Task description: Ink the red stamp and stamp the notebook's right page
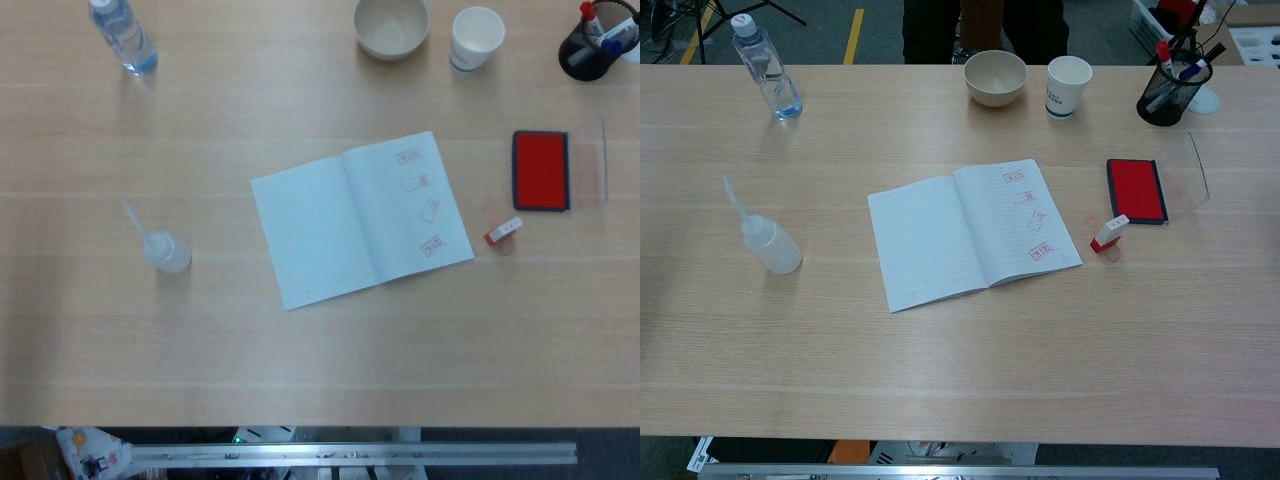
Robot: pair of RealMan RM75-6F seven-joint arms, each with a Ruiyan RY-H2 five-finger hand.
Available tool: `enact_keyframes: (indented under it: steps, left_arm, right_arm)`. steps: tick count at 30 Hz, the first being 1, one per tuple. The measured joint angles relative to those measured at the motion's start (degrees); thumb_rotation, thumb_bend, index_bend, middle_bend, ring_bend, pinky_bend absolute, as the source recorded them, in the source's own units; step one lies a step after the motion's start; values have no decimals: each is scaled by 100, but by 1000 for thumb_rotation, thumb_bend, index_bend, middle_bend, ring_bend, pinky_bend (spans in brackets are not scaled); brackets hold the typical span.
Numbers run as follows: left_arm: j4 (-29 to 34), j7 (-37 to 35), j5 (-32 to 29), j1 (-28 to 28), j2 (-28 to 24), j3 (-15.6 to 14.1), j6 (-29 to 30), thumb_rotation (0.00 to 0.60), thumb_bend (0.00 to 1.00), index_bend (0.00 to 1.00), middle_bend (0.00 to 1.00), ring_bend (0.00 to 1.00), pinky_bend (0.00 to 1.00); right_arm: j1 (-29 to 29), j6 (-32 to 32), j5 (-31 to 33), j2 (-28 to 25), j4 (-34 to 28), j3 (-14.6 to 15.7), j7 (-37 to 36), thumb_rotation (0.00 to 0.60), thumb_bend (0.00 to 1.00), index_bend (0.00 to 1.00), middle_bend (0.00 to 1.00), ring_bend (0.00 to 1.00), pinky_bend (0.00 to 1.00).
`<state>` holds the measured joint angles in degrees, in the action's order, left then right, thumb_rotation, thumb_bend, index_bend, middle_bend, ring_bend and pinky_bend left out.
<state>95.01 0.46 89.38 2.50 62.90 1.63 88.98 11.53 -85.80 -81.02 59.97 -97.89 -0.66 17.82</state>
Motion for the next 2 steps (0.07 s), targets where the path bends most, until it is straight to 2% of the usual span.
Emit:
enact_keyframes:
  steps: [2]
  left_arm:
    - [-9,6,-35,0,4,-1,-23,600,340,163,124,106,86]
  right_arm:
    - [-17,-6,-41,2,-18,-11,4,600,340,424,380,174,160]
